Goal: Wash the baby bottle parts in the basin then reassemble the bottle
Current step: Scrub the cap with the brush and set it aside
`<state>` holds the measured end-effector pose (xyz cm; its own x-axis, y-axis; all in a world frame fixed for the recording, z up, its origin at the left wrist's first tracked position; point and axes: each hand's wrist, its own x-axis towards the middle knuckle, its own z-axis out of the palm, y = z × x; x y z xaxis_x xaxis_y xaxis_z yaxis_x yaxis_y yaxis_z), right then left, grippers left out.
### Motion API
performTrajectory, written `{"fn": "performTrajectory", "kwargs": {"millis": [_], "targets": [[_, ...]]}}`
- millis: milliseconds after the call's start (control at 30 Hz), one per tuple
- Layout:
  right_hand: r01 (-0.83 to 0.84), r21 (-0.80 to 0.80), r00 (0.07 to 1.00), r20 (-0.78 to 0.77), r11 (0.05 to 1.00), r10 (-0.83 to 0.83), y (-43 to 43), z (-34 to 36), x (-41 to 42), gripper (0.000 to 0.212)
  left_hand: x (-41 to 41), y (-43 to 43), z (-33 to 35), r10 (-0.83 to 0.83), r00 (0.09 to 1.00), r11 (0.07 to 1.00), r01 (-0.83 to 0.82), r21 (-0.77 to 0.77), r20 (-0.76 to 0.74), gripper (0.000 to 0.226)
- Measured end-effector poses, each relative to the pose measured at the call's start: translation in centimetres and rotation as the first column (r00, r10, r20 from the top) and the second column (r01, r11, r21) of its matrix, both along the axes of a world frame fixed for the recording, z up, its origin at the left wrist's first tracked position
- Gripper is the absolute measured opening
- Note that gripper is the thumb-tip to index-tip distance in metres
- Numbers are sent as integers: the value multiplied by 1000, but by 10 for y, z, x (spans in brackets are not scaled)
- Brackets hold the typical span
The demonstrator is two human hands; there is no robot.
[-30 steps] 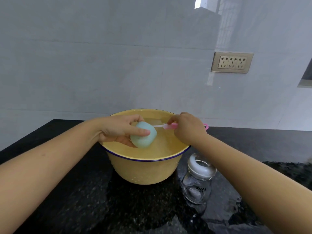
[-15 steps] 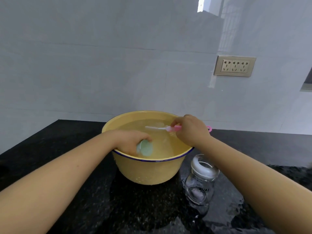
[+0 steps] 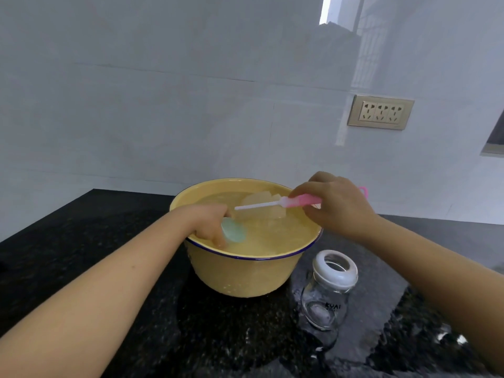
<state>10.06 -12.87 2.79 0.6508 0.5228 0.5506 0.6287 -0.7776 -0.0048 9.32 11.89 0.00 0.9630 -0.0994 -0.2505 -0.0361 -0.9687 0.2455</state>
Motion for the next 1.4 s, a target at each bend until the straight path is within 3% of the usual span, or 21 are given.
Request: {"fn": "performTrajectory", "kwargs": {"millis": [167,333,467,533,600,700,833,967,1100,1300,1400], "targets": [[-159,-177,975,127,971,182,-5,3,0,31,-3,0,2,-20,997,997,26,-79,75,70],[-191,-379,905,289,905,312,11,5,3,31,-8,-1,3,-124,980,971,152,-184,156,69],[-187,-476,879,311,860,363,18,14,5,35,-7,0,1,-175,966,958,212,-191,191,63],[-145,-511,924,236,847,301,20,21,5,31,-7,1,1,-195,963,954,230,-193,185,62],[-45,-532,981,136,845,138,23,26,5,34,-8,1,2,-208,965,950,239,-201,163,65],[82,-591,996,74,803,-47,26,25,6,40,-7,2,3,-217,965,951,243,-193,146,66],[173,-607,973,-15,776,-229,31,17,6,42,-6,3,1,-178,970,962,207,-179,167,60],[177,-695,862,-233,697,-451,44,12,-2,58,-7,1,-1,-139,968,977,169,-131,209,55],[93,-721,825,-330,686,-459,57,19,-11,48,-11,0,-2,-80,956,986,117,-118,282,56],[-59,-701,739,-509,711,-440,68,33,-36,72,-12,-1,-3,-108,935,986,143,-82,337,57],[-109,-663,735,-555,740,-390,71,42,-37,54,-12,-3,-2,-138,933,983,171,-73,331,49]]}}
